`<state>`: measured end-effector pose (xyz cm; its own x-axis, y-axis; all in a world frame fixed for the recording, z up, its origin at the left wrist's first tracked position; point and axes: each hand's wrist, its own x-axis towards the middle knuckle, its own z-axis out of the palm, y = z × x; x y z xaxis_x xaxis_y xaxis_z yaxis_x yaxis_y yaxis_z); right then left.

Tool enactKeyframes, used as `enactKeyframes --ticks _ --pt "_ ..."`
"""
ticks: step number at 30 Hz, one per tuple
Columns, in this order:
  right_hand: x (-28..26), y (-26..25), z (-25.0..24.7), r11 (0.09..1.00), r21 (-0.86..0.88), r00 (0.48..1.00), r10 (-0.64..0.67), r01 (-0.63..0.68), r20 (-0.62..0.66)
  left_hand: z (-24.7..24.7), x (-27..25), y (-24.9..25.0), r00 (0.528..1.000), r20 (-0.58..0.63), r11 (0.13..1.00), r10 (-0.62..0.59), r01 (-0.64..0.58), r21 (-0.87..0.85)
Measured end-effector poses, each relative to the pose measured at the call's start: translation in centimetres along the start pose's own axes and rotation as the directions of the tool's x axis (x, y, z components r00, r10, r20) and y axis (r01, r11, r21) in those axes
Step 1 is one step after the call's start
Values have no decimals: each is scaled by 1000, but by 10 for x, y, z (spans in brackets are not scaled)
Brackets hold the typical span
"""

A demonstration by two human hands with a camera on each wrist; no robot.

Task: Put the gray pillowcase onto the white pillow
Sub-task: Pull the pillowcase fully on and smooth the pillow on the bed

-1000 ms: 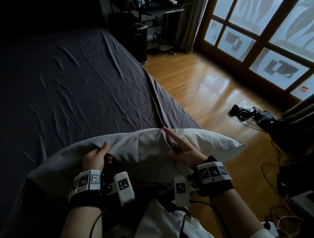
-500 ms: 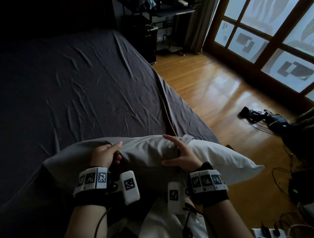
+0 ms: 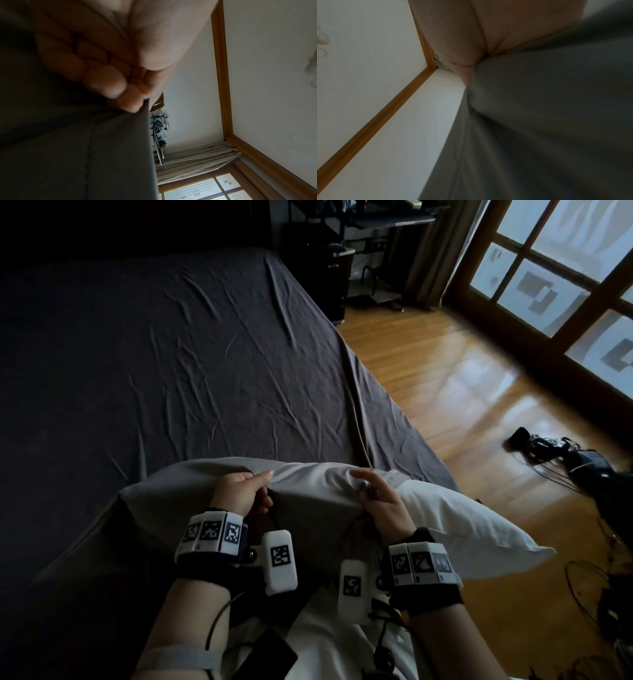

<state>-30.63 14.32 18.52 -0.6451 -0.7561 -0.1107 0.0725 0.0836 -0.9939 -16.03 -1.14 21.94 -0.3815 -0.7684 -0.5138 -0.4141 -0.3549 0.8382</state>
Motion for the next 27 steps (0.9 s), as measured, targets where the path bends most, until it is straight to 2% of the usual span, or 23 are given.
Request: enactKeyframes --ticks 4,9,12,15,20,23,25,27 --pt "-4 -4 8 1000 22 999 -2 3 -53 1 -2 -1 999 34 1000 10 -10 -3" --pt "-10 -6 4 997 -76 994 20 -12 112 8 -5 -5 994 110 998 0 7 -62" --pt "-13 -9 4 997 -74 994 15 -7 113 16 -7 -7 986 168 1000 6 -4 -11" --pt "-14 -12 3 997 -48 992 64 -59 110 18 -8 -8 983 184 999 19 -24 28" --pt "-13 -11 -1 957 -255 971 182 -140 152 11 -7 -6 982 185 995 36 -52 85" --pt "-6 -10 -2 943 -325 953 158 -68 258 12 -6 -5 974 221 992 52 -76 101" --pt "1 -12 3 955 -295 955 104 -19 277 16 -4 -1 965 254 991 58 -87 105" --pt "7 -19 6 990 -127 975 82 -56 209 18 -2 4 954 294 988 54 -93 119"
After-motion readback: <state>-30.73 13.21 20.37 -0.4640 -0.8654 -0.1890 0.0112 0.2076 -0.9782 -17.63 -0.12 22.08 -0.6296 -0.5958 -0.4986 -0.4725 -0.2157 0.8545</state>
